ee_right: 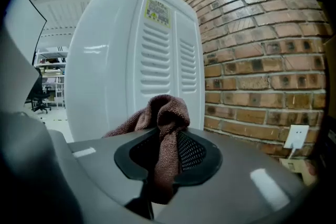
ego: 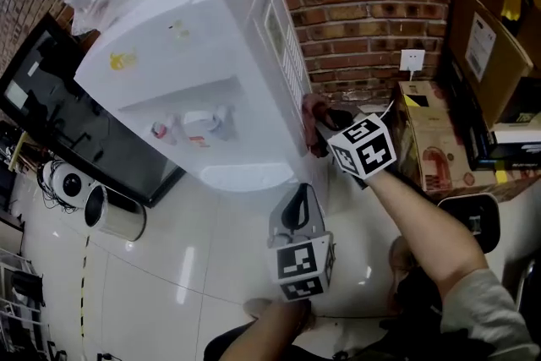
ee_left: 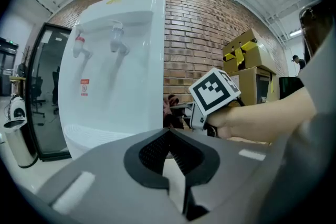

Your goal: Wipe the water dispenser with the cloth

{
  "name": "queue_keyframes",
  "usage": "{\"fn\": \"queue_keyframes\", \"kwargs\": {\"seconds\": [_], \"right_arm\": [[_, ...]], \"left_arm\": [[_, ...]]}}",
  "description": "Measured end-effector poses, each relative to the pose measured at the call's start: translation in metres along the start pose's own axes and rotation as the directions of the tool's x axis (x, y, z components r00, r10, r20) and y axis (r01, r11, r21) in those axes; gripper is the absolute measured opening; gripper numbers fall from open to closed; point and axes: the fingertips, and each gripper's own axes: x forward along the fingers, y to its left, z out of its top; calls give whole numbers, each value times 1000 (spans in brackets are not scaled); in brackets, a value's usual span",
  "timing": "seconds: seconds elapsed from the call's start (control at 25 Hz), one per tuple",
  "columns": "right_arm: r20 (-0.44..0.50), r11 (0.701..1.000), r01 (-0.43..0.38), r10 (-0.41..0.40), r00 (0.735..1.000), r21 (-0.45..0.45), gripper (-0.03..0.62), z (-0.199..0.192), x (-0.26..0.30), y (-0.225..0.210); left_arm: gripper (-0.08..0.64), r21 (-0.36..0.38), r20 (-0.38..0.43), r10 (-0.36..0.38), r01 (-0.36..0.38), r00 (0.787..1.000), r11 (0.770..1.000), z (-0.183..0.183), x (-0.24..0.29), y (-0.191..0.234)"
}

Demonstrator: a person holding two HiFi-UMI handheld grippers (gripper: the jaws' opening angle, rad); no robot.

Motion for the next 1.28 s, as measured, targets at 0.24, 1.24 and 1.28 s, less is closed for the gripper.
{"fn": "queue_keyframes", "kwargs": {"seconds": [0.24,1.24,1.28], "right_arm": [[-140,998,-8,16,990,55,87,-74,16,7],[-371,911,129,28,928,392,86,-275,76,-5],[-388,905,140,30,921,402,86,-285,78,-4]], "left_arm": [[0,-15,-20,5,-6,1000,1000,-19,3,1],[0,34,-283,-19,30,959,999,-156,34,-15],[0,31,-295,-19,30,955,999,-162,34,-15]]}}
